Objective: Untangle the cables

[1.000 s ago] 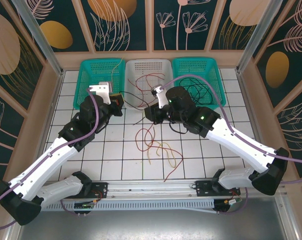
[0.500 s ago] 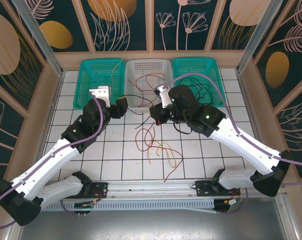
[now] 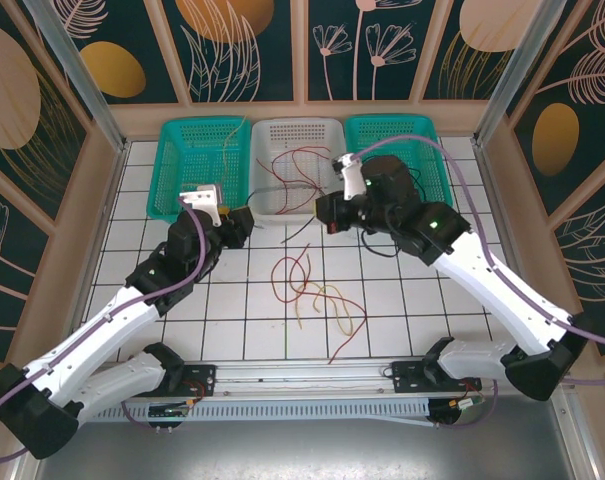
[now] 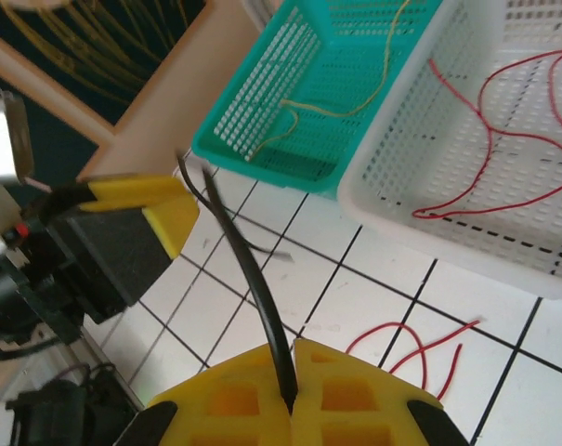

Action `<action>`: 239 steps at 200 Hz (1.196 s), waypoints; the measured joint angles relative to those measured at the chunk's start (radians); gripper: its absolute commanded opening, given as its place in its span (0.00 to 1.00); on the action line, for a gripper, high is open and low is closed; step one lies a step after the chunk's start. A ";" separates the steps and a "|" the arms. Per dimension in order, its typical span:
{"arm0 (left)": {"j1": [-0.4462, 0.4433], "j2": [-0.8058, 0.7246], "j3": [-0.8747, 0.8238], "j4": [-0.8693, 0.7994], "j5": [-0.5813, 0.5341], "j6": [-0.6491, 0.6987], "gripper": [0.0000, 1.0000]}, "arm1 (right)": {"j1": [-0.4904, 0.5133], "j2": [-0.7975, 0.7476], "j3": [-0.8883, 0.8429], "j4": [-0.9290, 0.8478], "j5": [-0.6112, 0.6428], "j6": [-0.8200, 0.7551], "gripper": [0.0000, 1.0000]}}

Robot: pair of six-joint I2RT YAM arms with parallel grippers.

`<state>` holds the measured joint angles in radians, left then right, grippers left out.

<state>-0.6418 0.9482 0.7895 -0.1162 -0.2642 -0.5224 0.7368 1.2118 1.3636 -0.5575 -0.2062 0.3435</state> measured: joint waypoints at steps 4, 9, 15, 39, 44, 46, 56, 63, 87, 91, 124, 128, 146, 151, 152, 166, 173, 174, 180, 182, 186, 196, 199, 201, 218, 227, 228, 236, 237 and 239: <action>0.000 0.003 -0.001 0.000 -0.006 0.000 0.38 | -0.019 -0.011 0.000 0.001 -0.013 0.005 0.00; 0.000 0.007 -0.003 -0.001 -0.015 -0.003 0.36 | -0.040 -0.023 0.000 0.002 -0.025 0.009 0.00; 0.000 0.011 -0.004 -0.004 -0.030 -0.001 0.34 | -0.064 -0.038 0.000 0.004 -0.038 0.013 0.00; 0.000 0.021 -0.011 -0.023 -0.085 0.002 0.30 | -0.156 -0.099 0.000 0.015 -0.095 0.030 0.00; 0.000 0.021 -0.012 -0.026 -0.093 0.001 0.30 | -0.172 -0.108 0.000 0.018 -0.108 0.033 0.00; 0.000 0.021 -0.013 -0.027 -0.098 0.001 0.30 | -0.180 -0.111 0.000 0.019 -0.113 0.033 0.00; 0.000 0.021 -0.014 -0.034 -0.114 0.001 0.30 | -0.209 -0.123 0.000 0.023 -0.136 0.034 0.00; 0.000 0.021 -0.014 -0.035 -0.119 0.000 0.31 | -0.228 -0.127 0.000 0.027 -0.145 0.037 0.00; 0.000 0.021 -0.014 -0.038 -0.109 -0.008 0.43 | -0.293 -0.121 0.000 0.031 -0.182 0.047 0.00; 0.000 0.020 -0.014 -0.038 -0.102 -0.008 0.45 | -0.302 -0.118 0.000 0.033 -0.188 0.049 0.00; 0.000 0.015 -0.013 -0.027 -0.017 -0.025 0.53 | -0.332 -0.091 0.000 0.050 -0.212 0.060 0.00; 0.000 0.015 -0.013 -0.025 -0.006 -0.027 0.53 | -0.337 -0.087 0.000 0.053 -0.211 0.061 0.00; 0.000 0.015 -0.009 -0.010 0.045 -0.045 0.56 | -0.377 -0.063 0.006 0.057 -0.203 0.066 0.00; 0.000 0.015 -0.008 -0.004 0.061 -0.049 0.57 | -0.395 -0.053 0.007 0.061 -0.200 0.068 0.00; 0.000 0.015 -0.008 -0.003 0.064 -0.050 0.57 | -0.398 -0.052 0.008 0.062 -0.200 0.069 0.00; 0.000 0.016 -0.002 0.010 0.113 -0.064 0.59 | -0.468 -0.019 0.010 0.080 -0.193 0.087 0.00; 0.000 0.018 0.004 0.012 0.135 -0.069 0.59 | -0.504 0.001 0.010 0.092 -0.196 0.100 0.00; 0.000 0.018 0.005 0.012 0.137 -0.071 0.59 | -0.512 0.005 0.010 0.095 -0.196 0.102 0.00; 0.000 0.022 0.012 0.015 0.157 -0.076 0.59 | -0.548 0.027 0.010 0.111 -0.204 0.113 0.00; 0.000 0.023 0.014 0.016 0.161 -0.076 0.59 | -0.560 0.035 0.010 0.119 -0.207 0.118 0.00; 0.000 0.025 0.019 0.016 0.172 -0.079 0.59 | -0.581 0.050 0.010 0.130 -0.216 0.129 0.00; 0.000 0.029 0.030 0.016 0.191 -0.086 0.60 | -0.630 0.096 0.010 0.169 -0.232 0.150 0.14; 0.000 0.029 0.033 0.016 0.197 -0.088 0.61 | -0.646 0.114 0.010 0.180 -0.241 0.159 0.20; 0.000 0.030 0.035 0.016 0.201 -0.090 0.60 | -0.652 0.121 0.010 0.187 -0.243 0.160 0.23; 0.000 0.030 0.042 0.016 0.219 -0.105 0.61 | -0.705 0.212 0.009 0.232 -0.258 0.189 0.49; 0.000 0.030 0.042 0.015 0.227 -0.111 0.63 | -0.723 0.254 0.005 0.245 -0.260 0.194 0.58; 0.000 0.030 0.042 0.015 0.227 -0.111 0.63 | -0.726 0.261 0.003 0.246 -0.259 0.196 0.58; 0.000 0.030 0.042 0.015 0.231 -0.115 0.63 | -0.738 0.295 -0.013 0.255 -0.256 0.199 0.58; 0.000 0.030 0.042 0.015 0.231 -0.115 0.64 | -0.739 0.298 -0.015 0.256 -0.256 0.198 0.58; 0.000 0.030 0.042 0.015 0.232 -0.116 0.64 | -0.742 0.304 -0.022 0.261 -0.256 0.196 0.58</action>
<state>-0.6418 0.9779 0.8310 -0.1013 -0.0326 -0.6388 -0.0055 1.5158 1.3418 -0.2970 -0.4622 0.5396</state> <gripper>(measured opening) 0.627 0.571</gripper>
